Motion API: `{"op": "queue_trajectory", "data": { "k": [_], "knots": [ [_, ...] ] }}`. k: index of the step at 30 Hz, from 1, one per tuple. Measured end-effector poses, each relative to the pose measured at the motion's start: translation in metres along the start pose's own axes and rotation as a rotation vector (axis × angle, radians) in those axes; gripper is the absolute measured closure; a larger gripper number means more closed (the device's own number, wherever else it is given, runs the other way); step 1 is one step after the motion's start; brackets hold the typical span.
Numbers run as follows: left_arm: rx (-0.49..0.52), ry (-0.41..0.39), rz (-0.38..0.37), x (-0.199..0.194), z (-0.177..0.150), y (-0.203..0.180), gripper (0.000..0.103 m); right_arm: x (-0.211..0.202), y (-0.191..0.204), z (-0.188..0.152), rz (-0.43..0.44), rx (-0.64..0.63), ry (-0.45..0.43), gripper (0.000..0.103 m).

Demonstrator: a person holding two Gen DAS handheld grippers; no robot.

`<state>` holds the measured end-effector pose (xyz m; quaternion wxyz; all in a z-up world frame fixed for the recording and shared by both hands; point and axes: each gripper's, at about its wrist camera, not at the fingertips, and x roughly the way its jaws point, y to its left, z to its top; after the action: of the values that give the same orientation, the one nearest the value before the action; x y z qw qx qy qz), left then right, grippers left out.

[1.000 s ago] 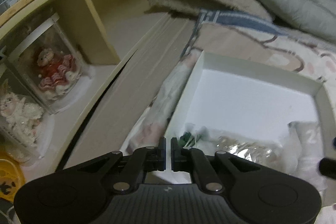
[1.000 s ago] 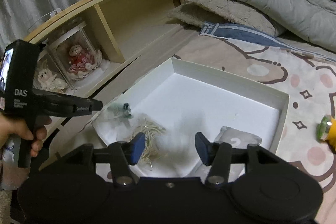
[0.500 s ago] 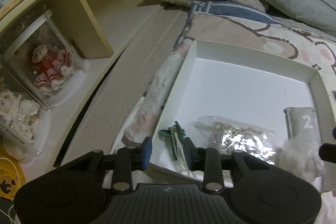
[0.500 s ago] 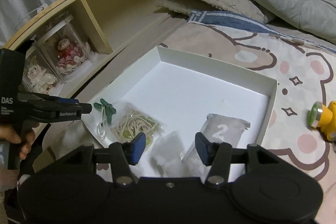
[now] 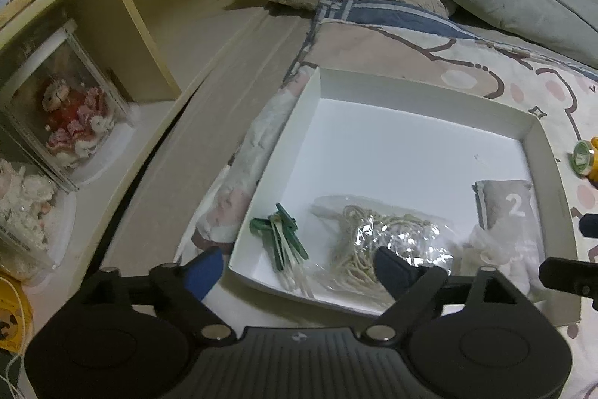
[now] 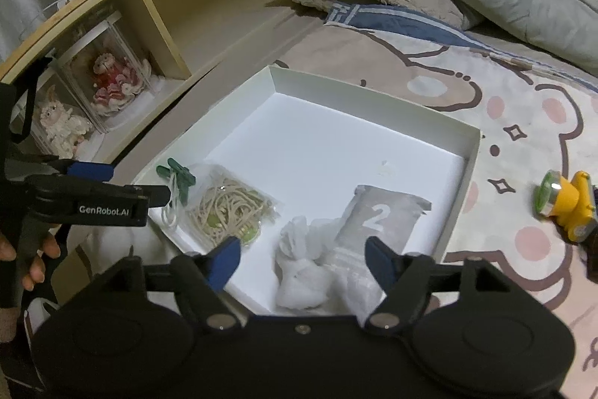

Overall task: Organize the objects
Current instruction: 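Open the left tool over the lid while the right tool releases the cotton balls, then withdraw both tools from the lid back over the bed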

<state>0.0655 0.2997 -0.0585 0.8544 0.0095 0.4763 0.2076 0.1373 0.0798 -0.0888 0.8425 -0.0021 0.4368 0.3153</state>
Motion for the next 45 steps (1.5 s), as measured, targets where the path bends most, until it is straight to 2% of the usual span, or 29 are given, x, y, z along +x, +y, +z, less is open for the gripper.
{"op": "queue_trajectory", "data": {
  "k": [4, 7, 28, 45],
  "knots": [
    [-0.009, 0.021, -0.016, 0.0, -0.001, 0.0, 0.006, -0.004, -0.004, -0.001, -0.028, 0.004, 0.008, 0.004],
    [0.0, 0.029, -0.026, 0.0, -0.002, -0.002, 0.002, -0.006, -0.008, -0.002, -0.046, 0.006, 0.015, 0.0],
    [0.012, 0.03, -0.065, -0.017, -0.003, -0.023, 0.0, -0.03, -0.033, -0.013, -0.116, 0.029, 0.021, 0.0],
    [0.085, -0.033, -0.159, -0.038, 0.013, -0.09, 0.0, -0.076, -0.102, -0.019, -0.242, 0.115, -0.029, 0.0]
  ]
}}
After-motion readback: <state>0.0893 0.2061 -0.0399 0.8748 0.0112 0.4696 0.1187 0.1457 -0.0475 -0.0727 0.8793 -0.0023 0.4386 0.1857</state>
